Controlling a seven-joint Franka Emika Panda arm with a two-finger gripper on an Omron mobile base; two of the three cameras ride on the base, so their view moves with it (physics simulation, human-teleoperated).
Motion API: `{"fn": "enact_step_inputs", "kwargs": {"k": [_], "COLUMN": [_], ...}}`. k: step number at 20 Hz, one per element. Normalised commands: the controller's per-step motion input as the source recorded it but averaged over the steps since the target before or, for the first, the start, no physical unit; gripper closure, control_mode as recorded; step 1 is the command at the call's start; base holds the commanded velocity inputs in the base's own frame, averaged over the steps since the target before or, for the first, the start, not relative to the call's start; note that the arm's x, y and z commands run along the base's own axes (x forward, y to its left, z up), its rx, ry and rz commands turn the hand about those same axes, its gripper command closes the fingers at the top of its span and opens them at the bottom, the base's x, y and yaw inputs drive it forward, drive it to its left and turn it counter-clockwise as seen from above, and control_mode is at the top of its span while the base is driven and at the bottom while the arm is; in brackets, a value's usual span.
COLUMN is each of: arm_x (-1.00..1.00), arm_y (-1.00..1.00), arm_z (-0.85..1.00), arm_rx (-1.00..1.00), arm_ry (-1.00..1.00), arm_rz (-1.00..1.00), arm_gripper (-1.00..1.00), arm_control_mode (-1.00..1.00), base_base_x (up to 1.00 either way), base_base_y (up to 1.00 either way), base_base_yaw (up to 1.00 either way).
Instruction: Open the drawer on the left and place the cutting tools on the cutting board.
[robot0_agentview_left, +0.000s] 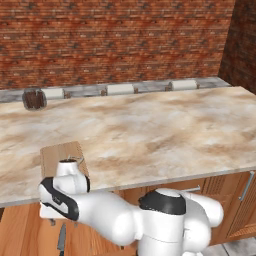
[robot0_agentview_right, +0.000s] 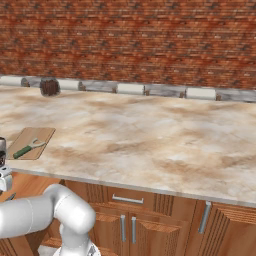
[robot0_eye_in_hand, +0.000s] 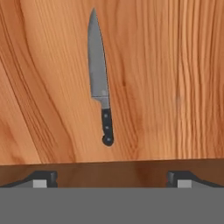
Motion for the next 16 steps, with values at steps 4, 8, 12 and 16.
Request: {"fn": "enact_step_inputs", "kwargs": {"k": [4, 8, 12, 16], "arm_x": [0.00, 0.00, 0.00, 0.00], "arm_y": [0.01, 0.15, 0.24, 0.29], "arm_z": [-0.23, -0.45, -0.49, -0.52], "arm_rx": [0.00, -0.04, -0.05, -0.07], "arm_ry": [0.11, 0.07, 0.11, 0.14], "arm_rz": [0.00, 0.00, 0.00, 0.00], "arm_gripper": [-1.00, -1.00, -1.00, -1.00], "arm_control_mode": [-1.00, -1.00, -1.00, -1.00], "base_base_x": [0.00, 0.00, 0.00, 0.00], "base_base_y": [0.00, 0.00, 0.00, 0.00], "base_base_yaw": [0.00, 0.00, 0.00, 0.00]}}
